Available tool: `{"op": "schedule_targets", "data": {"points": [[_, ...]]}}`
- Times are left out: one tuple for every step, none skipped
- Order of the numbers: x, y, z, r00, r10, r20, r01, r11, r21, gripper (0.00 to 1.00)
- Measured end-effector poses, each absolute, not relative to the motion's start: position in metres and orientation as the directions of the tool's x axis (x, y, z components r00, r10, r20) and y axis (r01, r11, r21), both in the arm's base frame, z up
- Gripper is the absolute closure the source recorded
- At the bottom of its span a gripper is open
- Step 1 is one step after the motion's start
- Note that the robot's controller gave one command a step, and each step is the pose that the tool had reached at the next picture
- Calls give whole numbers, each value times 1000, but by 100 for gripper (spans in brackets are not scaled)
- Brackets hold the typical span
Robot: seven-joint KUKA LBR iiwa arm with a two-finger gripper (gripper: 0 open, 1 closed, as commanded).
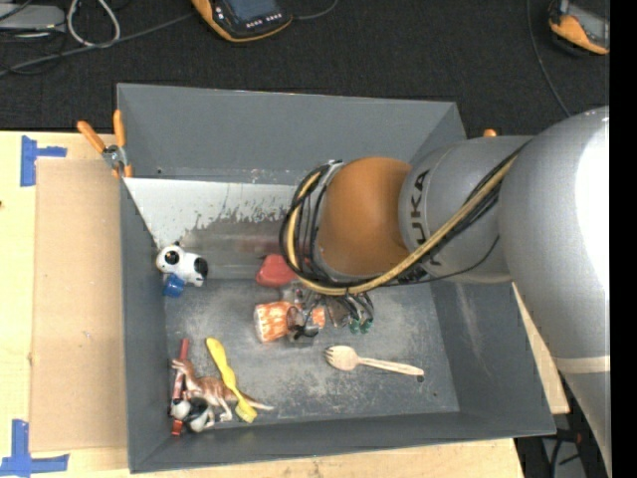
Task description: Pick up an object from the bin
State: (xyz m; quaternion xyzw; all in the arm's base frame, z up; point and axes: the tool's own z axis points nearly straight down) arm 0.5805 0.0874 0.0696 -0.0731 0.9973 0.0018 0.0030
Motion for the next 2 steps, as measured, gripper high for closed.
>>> {"op": "schedule_targets", "data": {"points": [[580, 88, 72, -990, -144, -6, -144, 990, 4, 100], [578, 87, 94, -990, -143, 2, -143, 990, 4, 100]]}}
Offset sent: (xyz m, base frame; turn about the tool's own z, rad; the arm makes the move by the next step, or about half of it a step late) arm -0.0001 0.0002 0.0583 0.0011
